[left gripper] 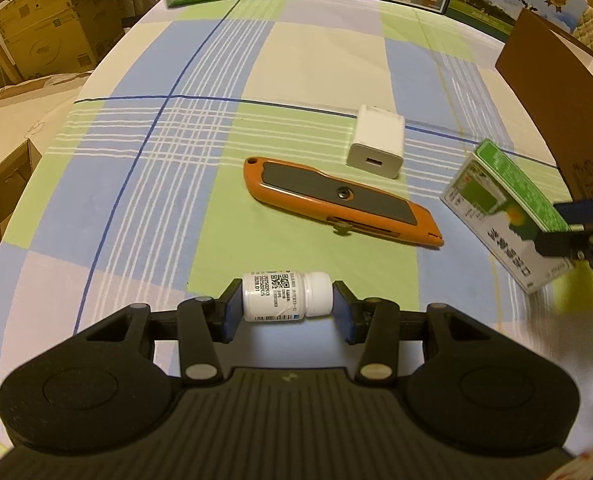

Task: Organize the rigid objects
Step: 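Grasp the green medicine box lengthwise with the right tool, then lift the green box in the right tool while the left tool holds the bottle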

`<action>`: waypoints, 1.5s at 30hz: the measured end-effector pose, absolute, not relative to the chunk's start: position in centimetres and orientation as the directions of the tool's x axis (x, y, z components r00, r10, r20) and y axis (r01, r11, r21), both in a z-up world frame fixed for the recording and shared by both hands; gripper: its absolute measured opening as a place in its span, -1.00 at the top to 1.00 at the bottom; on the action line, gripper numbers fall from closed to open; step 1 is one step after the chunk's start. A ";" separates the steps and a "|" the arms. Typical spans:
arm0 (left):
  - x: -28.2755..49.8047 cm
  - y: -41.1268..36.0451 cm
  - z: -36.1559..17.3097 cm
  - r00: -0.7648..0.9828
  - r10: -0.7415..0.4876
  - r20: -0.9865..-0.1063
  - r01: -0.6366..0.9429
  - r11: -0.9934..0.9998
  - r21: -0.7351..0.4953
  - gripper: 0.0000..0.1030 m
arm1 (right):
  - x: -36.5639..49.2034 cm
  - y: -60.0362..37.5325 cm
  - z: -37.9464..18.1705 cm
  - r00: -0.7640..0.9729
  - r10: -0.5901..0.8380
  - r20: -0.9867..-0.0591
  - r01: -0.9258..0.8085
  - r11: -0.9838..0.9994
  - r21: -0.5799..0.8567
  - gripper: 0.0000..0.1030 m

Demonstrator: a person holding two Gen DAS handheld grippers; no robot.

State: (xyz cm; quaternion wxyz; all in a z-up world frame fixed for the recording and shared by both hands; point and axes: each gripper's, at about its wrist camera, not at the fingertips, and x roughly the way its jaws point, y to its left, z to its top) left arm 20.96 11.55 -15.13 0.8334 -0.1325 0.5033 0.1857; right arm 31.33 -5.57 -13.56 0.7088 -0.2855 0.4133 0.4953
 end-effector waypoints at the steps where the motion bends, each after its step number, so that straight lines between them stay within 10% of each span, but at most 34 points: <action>1: 20.9 11.4 -15.1 0.425 0.173 -0.888 -0.440 0.897 -0.036 0.19 | 31.0 -5.9 -13.5 0.168 0.464 -0.870 -0.935 0.356 0.009 0.49; 30: 18.8 7.1 -15.1 0.436 0.122 -0.891 -0.363 0.930 -0.051 0.19 | 25.4 -8.6 -13.4 0.161 0.445 -0.881 -0.899 0.435 0.055 0.27; 45: 18.6 6.4 -15.0 0.440 0.110 -0.891 -0.346 0.937 -0.055 0.19 | 25.6 -8.3 -14.0 0.187 0.436 -0.880 -0.876 0.480 0.051 0.48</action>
